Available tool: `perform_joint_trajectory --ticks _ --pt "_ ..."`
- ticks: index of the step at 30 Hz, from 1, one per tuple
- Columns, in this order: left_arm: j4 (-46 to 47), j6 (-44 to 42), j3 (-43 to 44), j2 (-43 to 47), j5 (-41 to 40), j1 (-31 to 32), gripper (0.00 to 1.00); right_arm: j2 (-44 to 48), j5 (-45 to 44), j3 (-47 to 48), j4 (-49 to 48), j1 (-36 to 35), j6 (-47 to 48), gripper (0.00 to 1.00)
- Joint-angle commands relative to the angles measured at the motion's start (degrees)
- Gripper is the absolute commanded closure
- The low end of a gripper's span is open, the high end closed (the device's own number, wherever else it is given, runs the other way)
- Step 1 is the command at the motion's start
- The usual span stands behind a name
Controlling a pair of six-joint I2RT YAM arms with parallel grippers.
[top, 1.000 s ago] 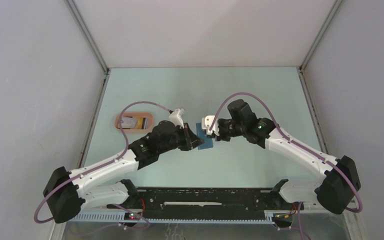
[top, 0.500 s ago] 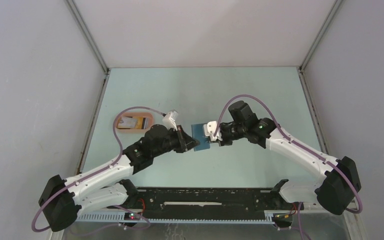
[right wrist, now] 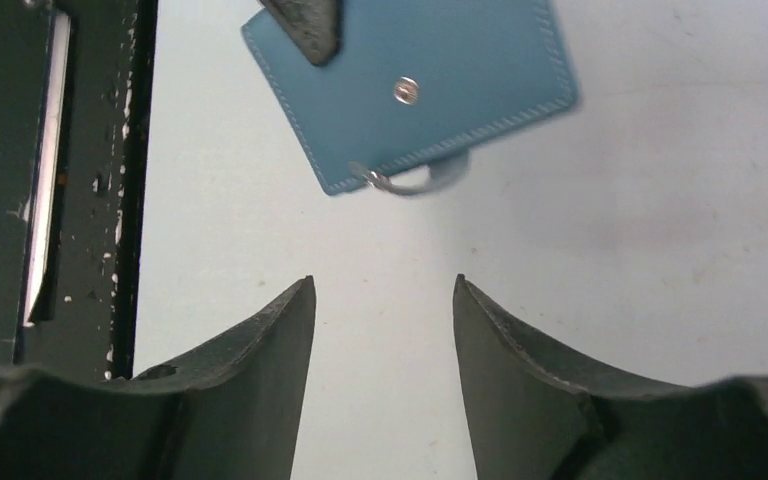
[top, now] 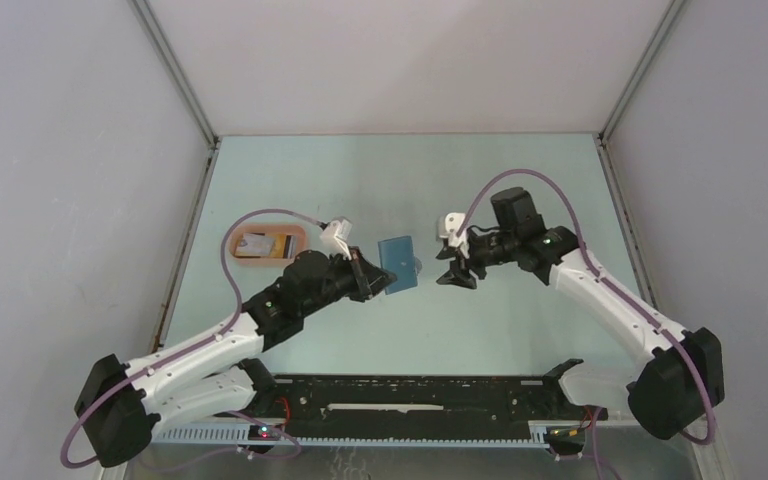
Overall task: Put the credit cards into the card holder
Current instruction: Open the card holder at the center of the board.
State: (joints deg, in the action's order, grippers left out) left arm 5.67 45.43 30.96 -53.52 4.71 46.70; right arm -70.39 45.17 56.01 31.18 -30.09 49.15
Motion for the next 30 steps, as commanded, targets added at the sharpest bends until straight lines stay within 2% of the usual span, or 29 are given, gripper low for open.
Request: perform_joint_trajectory --ticks 1,7,11,14,17,21,30 --pt "-0.9 -7.8 3.4 1.6 -10.1 3.4 1.0 3.3 9.7 0.9 -1.6 4.9 -11.6 0.36" --pt "1.1 -14.3 4.4 -0.4 -12.7 6.8 1.0 -0.1 15.1 1.1 -11.9 7.9 -35.6 0.24" --pt "3.5 -19.1 3.5 0.0 -12.6 7.4 1.0 -2.5 14.4 1.0 -15.4 8.5 -44.7 0.11" --pt "6.7 -21.9 2.2 0.7 -10.6 7.5 1.0 -6.3 16.4 1.0 -16.4 8.4 -47.3 0.11" --pt "8.6 -23.4 1.5 1.1 -8.2 7.5 1.0 -10.1 17.1 2.3 -13.9 8.3 -47.0 0.13" --pt "11.5 -23.4 0.6 0.7 -5.2 7.5 1.0 -14.0 17.8 4.9 -10.3 8.2 -45.7 0.24" --pt "11.7 -23.7 -0.1 0.7 -3.2 7.5 1.0 -15.1 18.2 5.5 -9.6 8.9 -45.6 0.42"
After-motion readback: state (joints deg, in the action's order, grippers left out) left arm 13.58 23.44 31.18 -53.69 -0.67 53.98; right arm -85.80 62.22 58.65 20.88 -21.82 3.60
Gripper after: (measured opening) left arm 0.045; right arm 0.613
